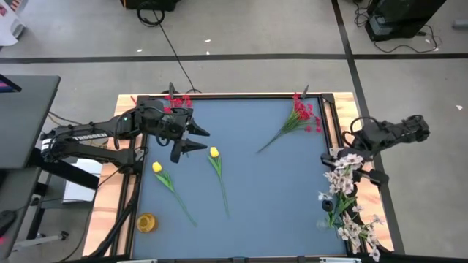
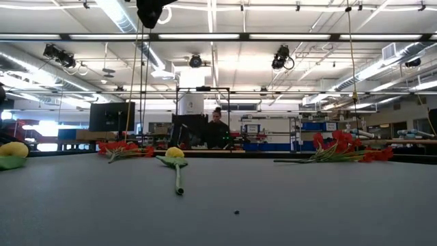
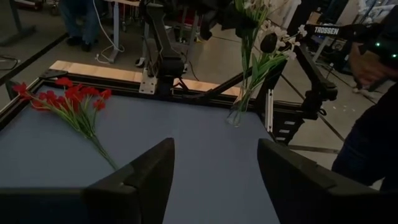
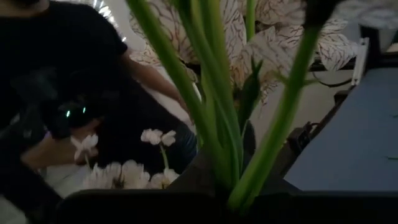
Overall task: Sort flowers into vase by color
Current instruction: Put the white flowers into the transparent vase
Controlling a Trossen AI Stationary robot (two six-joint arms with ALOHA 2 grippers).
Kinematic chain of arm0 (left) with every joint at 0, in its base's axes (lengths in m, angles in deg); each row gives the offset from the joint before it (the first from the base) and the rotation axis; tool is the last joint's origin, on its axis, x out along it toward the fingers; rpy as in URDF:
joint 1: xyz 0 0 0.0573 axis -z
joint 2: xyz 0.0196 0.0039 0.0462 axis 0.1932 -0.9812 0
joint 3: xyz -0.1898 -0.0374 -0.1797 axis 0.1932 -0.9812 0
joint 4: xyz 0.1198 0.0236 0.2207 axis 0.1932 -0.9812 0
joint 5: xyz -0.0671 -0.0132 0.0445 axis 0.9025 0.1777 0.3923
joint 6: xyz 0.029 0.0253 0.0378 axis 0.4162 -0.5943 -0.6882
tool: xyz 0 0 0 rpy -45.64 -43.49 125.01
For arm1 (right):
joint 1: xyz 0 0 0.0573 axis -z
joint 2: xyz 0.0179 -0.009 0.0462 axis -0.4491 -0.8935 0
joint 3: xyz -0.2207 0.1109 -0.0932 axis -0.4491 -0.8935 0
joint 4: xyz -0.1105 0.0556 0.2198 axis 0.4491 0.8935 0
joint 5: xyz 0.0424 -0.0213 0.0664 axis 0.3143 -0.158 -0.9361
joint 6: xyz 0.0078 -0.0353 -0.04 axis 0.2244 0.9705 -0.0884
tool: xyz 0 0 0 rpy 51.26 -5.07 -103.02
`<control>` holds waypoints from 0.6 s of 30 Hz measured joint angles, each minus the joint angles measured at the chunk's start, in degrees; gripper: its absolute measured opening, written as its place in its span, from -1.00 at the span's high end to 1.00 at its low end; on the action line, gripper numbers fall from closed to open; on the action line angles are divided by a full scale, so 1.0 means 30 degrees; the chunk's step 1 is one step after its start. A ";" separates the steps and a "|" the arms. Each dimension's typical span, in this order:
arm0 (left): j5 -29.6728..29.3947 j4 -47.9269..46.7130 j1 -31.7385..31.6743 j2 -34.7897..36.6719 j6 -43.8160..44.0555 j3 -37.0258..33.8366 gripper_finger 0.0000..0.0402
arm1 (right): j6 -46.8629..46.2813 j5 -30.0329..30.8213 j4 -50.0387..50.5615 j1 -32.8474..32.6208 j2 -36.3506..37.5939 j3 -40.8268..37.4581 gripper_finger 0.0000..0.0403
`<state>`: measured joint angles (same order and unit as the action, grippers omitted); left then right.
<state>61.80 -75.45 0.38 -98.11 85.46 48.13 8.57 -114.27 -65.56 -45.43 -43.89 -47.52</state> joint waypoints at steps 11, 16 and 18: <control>0.0000 0.0000 0.0000 0.0005 0.0000 0.0000 -0.17 | 0.2497 -0.0921 0.0441 -0.1703 -0.0204 -0.1556 0.67; 0.0000 -0.0004 0.0000 0.0005 0.0000 0.0000 -0.17 | 0.1434 -0.0930 0.0417 -0.1914 -0.0522 -0.1568 0.43; 0.0000 0.0000 0.0000 0.0005 0.0000 0.0000 -0.17 | 0.0783 -0.1002 0.0408 -0.1994 -0.0506 -0.1568 0.32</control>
<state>61.80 -75.45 0.38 -98.09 85.46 48.13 10.92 -117.28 -64.34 -51.41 -45.41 -52.23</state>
